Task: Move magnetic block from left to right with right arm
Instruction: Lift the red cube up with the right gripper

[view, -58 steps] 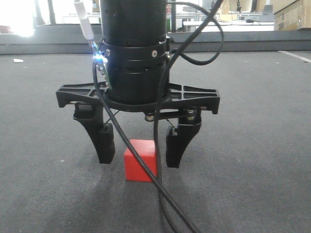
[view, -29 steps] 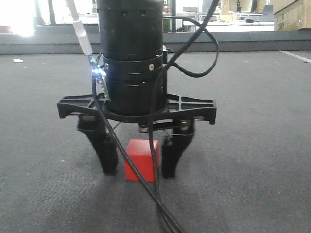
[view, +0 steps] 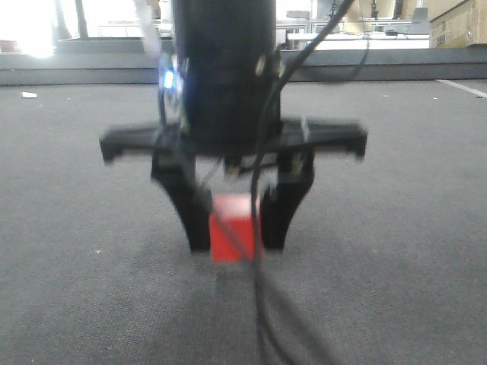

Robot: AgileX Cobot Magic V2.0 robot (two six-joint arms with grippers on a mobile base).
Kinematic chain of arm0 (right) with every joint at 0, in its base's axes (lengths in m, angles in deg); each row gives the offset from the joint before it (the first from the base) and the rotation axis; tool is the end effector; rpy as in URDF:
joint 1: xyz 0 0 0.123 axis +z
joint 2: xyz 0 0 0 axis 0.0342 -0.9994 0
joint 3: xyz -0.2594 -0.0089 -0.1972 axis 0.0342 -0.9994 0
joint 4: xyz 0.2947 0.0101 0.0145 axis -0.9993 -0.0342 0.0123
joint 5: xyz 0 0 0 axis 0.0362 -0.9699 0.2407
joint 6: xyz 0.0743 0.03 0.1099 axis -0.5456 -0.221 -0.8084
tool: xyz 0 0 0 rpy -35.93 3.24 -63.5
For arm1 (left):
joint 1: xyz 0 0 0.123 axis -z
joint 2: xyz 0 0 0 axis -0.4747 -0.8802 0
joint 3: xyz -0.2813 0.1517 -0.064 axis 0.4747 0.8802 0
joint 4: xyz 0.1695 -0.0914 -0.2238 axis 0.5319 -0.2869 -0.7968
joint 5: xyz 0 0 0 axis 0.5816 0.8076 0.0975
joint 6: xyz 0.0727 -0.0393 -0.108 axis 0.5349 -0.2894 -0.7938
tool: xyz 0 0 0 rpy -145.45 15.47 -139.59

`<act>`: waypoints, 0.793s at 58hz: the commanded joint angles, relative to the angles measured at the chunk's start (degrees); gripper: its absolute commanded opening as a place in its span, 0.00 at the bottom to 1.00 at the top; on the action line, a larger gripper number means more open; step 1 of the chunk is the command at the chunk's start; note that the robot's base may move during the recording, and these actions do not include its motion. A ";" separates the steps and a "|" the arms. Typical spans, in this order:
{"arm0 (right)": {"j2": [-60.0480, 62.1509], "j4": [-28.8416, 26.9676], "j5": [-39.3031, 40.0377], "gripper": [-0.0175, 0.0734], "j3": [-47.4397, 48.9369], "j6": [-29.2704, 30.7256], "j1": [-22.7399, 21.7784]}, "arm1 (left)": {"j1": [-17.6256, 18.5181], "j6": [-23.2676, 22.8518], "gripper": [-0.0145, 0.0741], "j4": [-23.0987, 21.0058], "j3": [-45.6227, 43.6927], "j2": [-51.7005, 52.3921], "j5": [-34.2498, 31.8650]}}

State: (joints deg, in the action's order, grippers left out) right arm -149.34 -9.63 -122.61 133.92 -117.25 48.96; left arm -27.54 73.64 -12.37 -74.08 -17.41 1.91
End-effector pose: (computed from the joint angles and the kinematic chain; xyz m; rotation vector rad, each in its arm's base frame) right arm 0.2787 0.3284 0.2263 0.1169 2.9942 0.1151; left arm 0.1046 -0.0017 0.2007 -0.0236 1.5320 -0.0492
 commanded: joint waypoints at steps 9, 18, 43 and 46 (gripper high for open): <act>12.29 0.37 -2.31 0.46 -2.50 14.30 -5.00 | -0.03 -0.43 0.02 -0.15 0.46 0.69 -4.83; 18.05 0.37 -2.12 0.46 -8.93 20.83 -12.21 | -0.03 -0.43 0.02 -0.15 0.46 0.69 -4.83; 25.59 0.37 -1.68 0.46 -20.96 39.66 -39.05 | -0.03 -0.43 0.02 -0.15 0.46 0.69 -4.83; 25.59 0.37 -1.26 0.46 -21.07 41.82 -41.14 | -0.03 -0.43 0.02 -0.15 0.46 0.69 -4.83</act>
State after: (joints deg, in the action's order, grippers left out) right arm -125.98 -9.89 -124.75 111.99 -79.95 11.57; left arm -27.54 73.64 -12.37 -74.08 -17.41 1.91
